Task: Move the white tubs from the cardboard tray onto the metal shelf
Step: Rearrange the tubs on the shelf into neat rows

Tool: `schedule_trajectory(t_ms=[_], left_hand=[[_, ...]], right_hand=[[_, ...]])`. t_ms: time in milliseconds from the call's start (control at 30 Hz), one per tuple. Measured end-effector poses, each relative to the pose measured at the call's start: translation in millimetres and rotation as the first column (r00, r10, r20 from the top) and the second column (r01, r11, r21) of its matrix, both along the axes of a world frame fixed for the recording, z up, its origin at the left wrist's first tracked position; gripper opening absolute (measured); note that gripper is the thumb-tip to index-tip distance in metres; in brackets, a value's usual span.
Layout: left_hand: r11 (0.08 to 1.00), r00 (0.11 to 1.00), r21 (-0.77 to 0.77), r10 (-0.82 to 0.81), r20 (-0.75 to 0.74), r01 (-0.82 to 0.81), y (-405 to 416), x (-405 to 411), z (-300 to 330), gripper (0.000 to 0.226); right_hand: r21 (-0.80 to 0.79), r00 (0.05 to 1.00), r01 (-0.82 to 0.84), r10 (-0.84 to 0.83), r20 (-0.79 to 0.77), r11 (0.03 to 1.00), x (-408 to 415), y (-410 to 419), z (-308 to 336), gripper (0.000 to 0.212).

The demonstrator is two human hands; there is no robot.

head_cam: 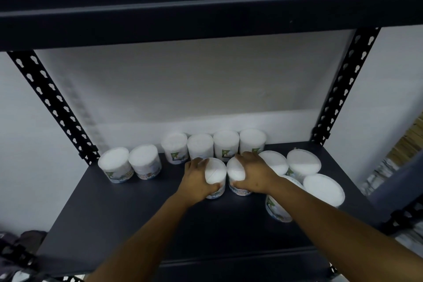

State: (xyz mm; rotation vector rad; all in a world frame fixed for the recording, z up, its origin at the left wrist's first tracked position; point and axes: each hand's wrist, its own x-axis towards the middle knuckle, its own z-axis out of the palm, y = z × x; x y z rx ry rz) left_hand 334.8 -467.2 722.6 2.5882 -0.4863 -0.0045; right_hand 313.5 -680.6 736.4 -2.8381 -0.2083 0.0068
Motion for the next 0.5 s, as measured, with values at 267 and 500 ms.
schedule_trajectory(t_ms=[267, 500], left_hand=[[0.999, 0.998, -0.020, -0.026, -0.053, 0.025, 1.9, -7.7, 0.1, 0.091], [0.998, 0.999, -0.055, 0.035, -0.004, -0.035, 7.4, -25.3, -5.6, 0.095]], right_hand=[[-0.041, 0.998, -0.031, 0.033, 0.054, 0.999, -2.6, -3.1, -3.1, 0.098], [-0.071, 0.990, -0.035, 0.044, 0.131, 0.997, -35.2, 1.9, -12.1, 0.070]])
